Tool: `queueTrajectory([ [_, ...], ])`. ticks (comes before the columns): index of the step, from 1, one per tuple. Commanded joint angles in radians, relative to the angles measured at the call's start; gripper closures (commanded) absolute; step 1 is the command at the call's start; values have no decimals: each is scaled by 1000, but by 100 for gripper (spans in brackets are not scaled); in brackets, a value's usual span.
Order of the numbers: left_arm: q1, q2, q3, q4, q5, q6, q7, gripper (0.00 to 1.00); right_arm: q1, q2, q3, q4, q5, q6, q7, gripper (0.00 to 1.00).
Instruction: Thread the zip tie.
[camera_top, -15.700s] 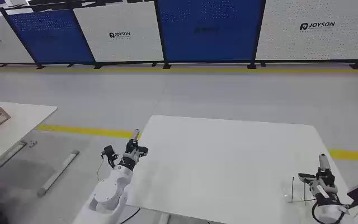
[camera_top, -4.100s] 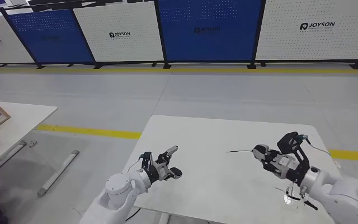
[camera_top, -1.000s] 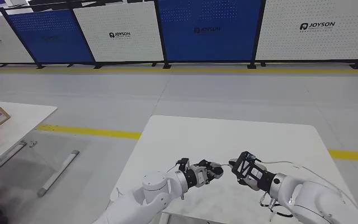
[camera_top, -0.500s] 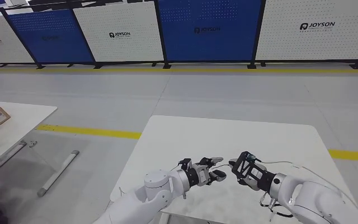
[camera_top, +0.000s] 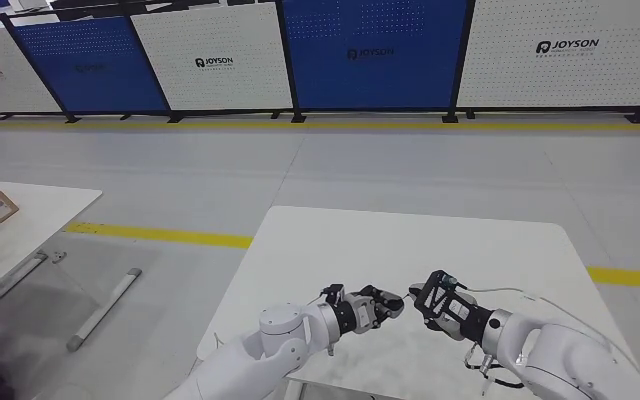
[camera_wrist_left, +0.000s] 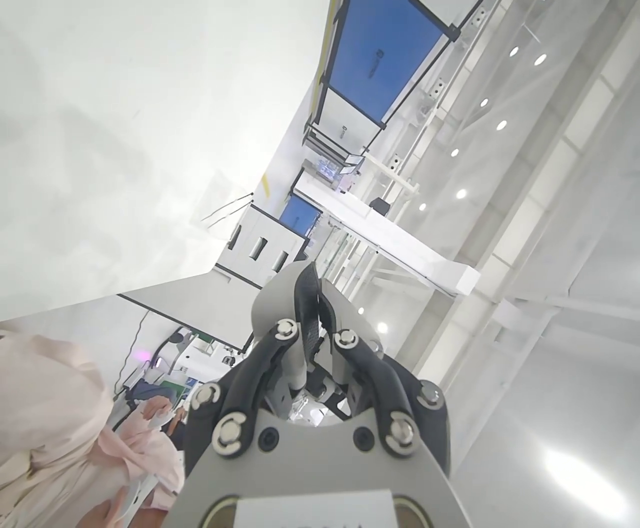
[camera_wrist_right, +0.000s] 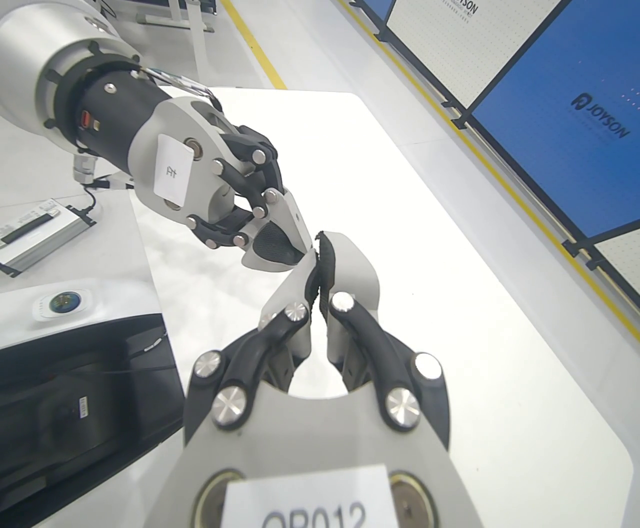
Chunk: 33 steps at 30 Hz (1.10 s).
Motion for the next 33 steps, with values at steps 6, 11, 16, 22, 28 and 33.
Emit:
queueTrajectory([
  [6,2,0,-4,-8,12,-7,8,100,-15,-3,2,2,-10,0,-6,27],
  [11,13,-3,-13,-6,29,-27,29,100,-22,-2,18,8,32,0,-28,0],
  [16,22,-5,-16,-2,135,-80,80,100,-67,9,104,48,149,20,-62,0],
  [22,37,-7,25,14,375,-143,128,100,-156,25,231,104,442,0,-19,0],
  [28,54,-12,57,20,492,-202,136,100,-145,24,234,146,647,27,115,0],
  [33,54,-12,57,20,492,-202,136,100,-145,24,234,146,647,27,115,0],
])
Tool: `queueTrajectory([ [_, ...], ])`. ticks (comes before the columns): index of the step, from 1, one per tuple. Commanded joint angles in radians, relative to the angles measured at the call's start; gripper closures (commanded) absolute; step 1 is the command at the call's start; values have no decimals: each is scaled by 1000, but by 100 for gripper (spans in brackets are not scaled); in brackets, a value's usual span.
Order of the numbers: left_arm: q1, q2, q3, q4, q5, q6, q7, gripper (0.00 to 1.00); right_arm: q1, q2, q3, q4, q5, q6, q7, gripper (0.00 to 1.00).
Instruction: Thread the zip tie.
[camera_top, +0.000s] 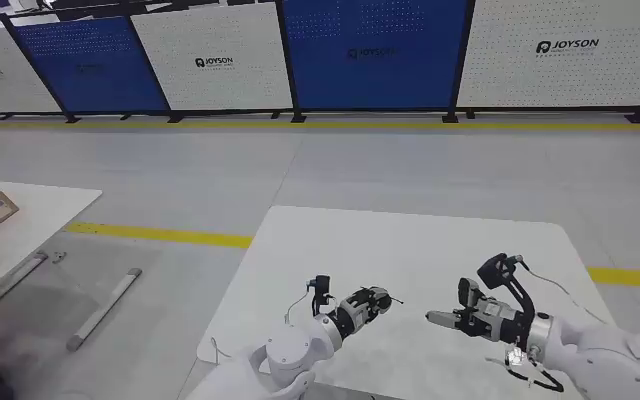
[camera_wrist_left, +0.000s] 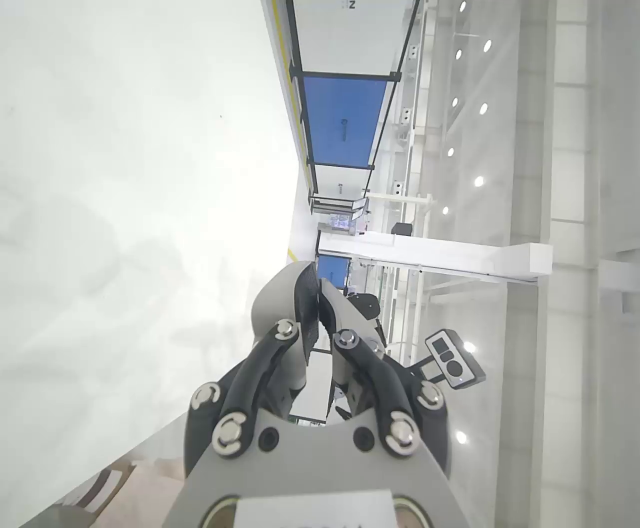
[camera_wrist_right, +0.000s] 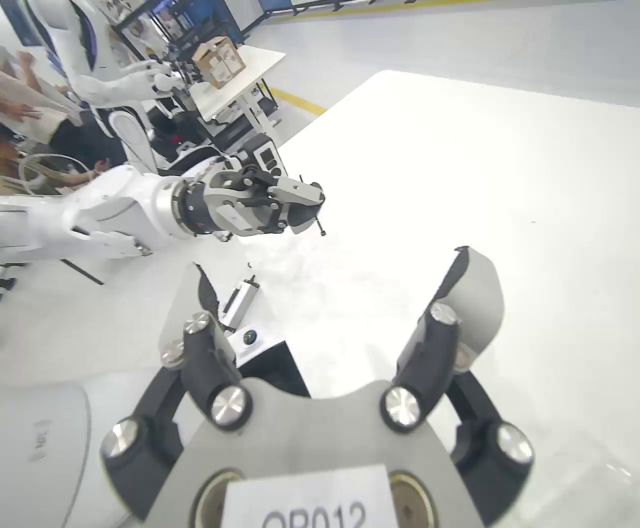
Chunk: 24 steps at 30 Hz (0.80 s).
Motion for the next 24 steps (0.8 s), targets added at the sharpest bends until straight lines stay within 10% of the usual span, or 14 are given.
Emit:
queueTrajectory([
  [1,0,0,0,0,0,0,0,100,0,0,0,0,3,0,1,0],
  [7,10,-3,4,10,87,-46,43,100,2,-7,-16,29,144,-27,46,0],
  [15,57,-8,26,-31,262,-113,76,100,178,-52,-125,266,496,-27,251,0],
  [24,79,-12,21,-66,270,-129,73,100,281,-95,-224,391,614,-25,323,0],
])
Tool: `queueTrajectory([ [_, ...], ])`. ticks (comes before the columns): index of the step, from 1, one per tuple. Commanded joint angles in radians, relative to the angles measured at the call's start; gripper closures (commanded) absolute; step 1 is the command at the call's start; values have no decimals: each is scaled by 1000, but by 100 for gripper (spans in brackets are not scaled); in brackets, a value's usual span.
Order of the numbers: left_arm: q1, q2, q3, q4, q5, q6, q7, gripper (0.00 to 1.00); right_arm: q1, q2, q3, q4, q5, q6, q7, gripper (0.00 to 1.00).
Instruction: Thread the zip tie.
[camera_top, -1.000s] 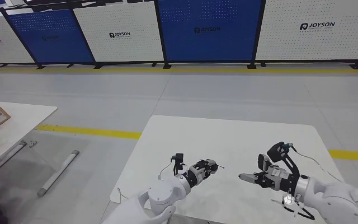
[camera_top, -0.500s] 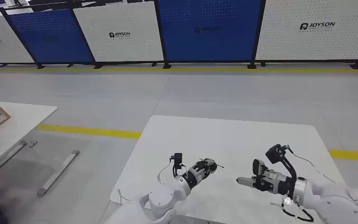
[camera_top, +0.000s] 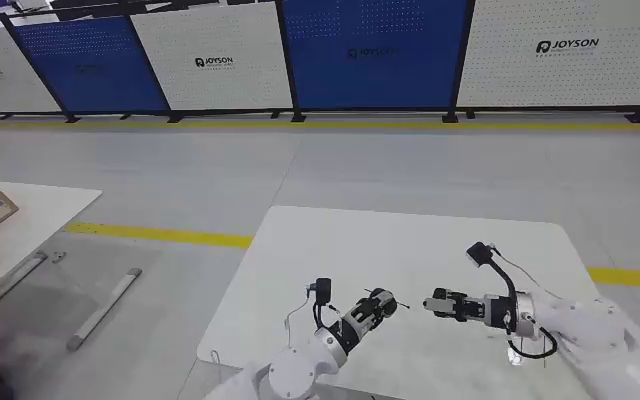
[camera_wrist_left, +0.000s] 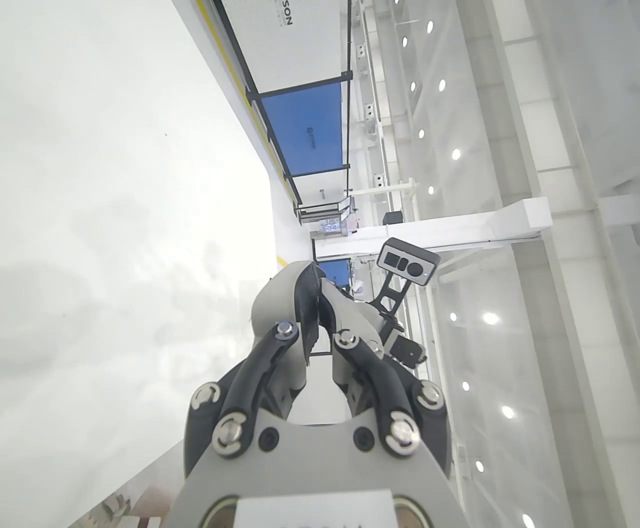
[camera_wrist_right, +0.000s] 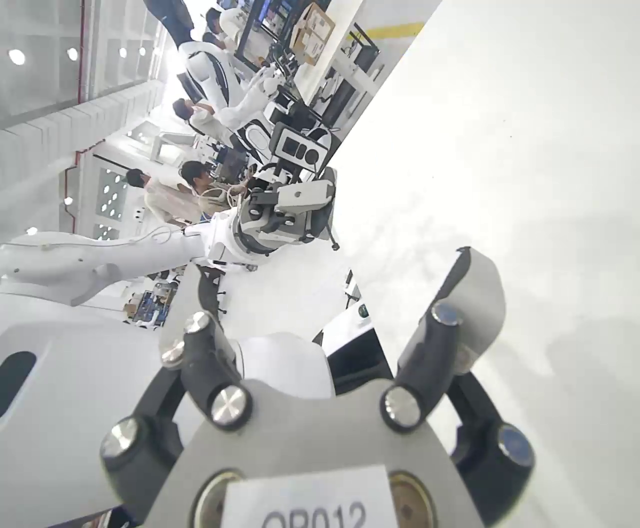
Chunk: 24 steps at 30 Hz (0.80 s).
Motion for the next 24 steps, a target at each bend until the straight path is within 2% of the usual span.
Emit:
queueTrajectory([
  [1,0,0,0,0,1,1,0,100,-1,1,1,-3,-2,0,-1,0],
  [9,-3,-4,1,3,0,-4,-2,100,-14,-1,3,-2,2,-1,-24,0],
  [13,-12,-16,8,-2,-9,-14,19,100,-6,-13,-4,51,76,-1,48,0],
  [17,-28,-29,28,2,12,-1,30,100,28,-39,-35,127,112,-1,99,0],
  [18,-35,-33,35,11,22,20,29,100,36,-44,-40,140,107,-1,95,0],
  [24,-36,-34,37,12,23,26,29,100,36,-44,-40,140,107,-1,95,0],
])
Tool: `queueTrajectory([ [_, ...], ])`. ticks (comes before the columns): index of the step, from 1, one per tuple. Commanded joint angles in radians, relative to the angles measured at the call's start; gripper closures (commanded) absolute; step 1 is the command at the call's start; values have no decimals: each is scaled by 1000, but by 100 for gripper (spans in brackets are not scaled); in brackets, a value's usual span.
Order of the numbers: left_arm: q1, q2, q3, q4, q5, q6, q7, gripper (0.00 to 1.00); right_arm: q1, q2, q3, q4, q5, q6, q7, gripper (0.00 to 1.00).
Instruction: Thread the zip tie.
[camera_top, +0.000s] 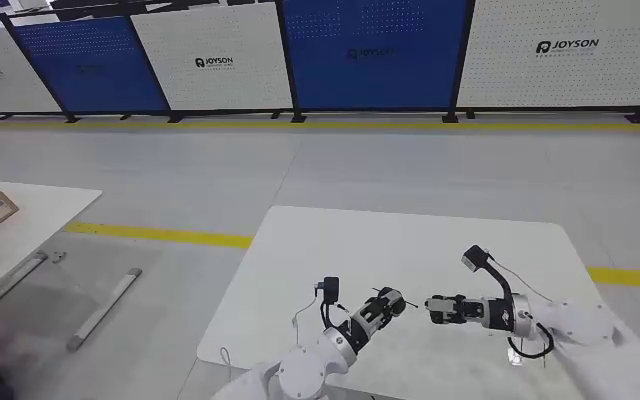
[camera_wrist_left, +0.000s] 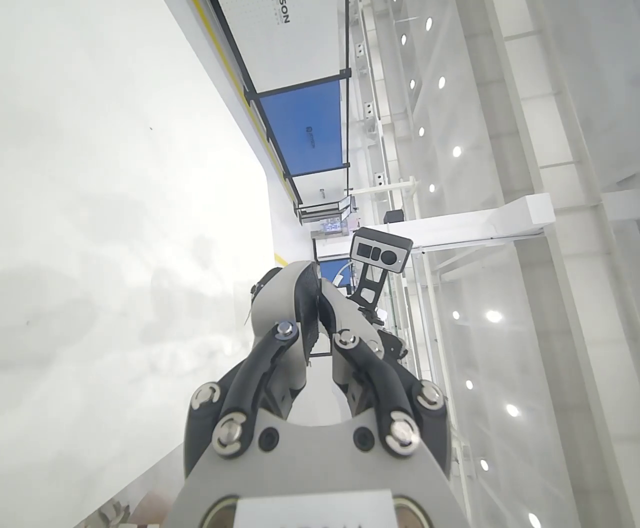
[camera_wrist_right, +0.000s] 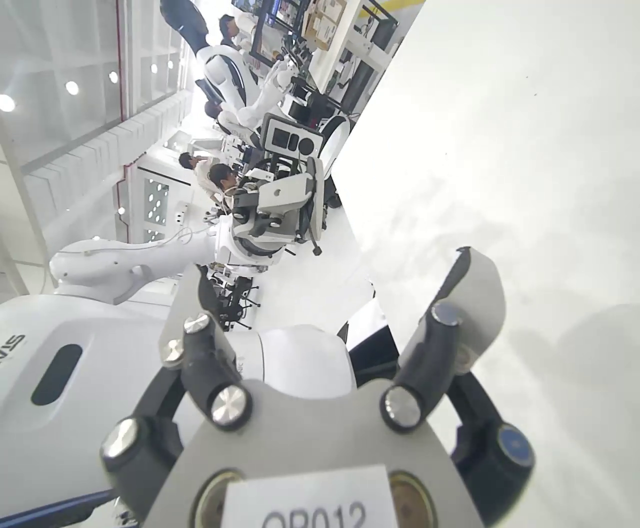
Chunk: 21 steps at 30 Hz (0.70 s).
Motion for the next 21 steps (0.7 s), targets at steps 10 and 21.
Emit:
queueTrajectory([
  [10,-4,-14,5,5,0,0,-7,100,-11,-13,1,-2,33,0,-6,0],
  [21,7,-26,-14,17,-4,-14,-26,100,-8,-28,6,8,20,0,16,100],
])
